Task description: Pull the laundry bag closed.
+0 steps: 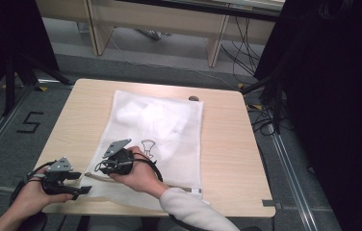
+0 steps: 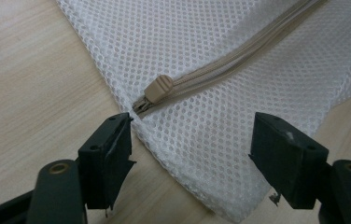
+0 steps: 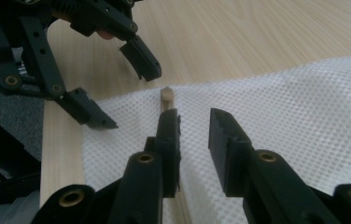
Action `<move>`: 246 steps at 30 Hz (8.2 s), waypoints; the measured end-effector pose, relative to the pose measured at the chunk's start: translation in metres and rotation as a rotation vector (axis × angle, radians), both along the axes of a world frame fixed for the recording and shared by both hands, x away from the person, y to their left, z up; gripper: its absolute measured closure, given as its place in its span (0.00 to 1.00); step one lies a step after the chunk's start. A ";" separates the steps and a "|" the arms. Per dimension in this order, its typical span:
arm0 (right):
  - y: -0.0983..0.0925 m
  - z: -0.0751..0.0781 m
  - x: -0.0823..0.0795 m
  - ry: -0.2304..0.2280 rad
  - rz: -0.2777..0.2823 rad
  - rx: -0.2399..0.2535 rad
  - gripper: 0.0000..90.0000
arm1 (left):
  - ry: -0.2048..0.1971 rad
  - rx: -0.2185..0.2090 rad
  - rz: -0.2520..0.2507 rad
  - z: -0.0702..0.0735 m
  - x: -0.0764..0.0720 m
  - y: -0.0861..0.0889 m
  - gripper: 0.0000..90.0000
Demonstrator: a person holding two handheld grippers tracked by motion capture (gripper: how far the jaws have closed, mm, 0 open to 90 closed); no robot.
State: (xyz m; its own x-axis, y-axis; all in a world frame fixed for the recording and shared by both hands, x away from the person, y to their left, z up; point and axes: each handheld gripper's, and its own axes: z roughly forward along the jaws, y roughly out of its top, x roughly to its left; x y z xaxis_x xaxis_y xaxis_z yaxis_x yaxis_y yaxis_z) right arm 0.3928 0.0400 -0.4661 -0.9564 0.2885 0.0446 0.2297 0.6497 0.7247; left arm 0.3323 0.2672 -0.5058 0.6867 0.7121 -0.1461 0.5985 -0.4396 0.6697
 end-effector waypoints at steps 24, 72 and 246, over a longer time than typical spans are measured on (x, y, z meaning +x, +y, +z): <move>0.050 -0.022 0.009 0.083 0.021 -0.058 0.85 | 0.014 0.011 0.021 0.000 -0.001 0.006 0.32; 0.050 0.000 0.006 0.103 0.042 -0.059 0.91 | 0.124 -0.204 0.069 -0.005 0.017 0.004 0.89; -0.021 -0.021 0.000 0.194 -0.025 -0.261 0.92 | 0.097 -0.123 0.125 0.011 0.010 -0.003 0.95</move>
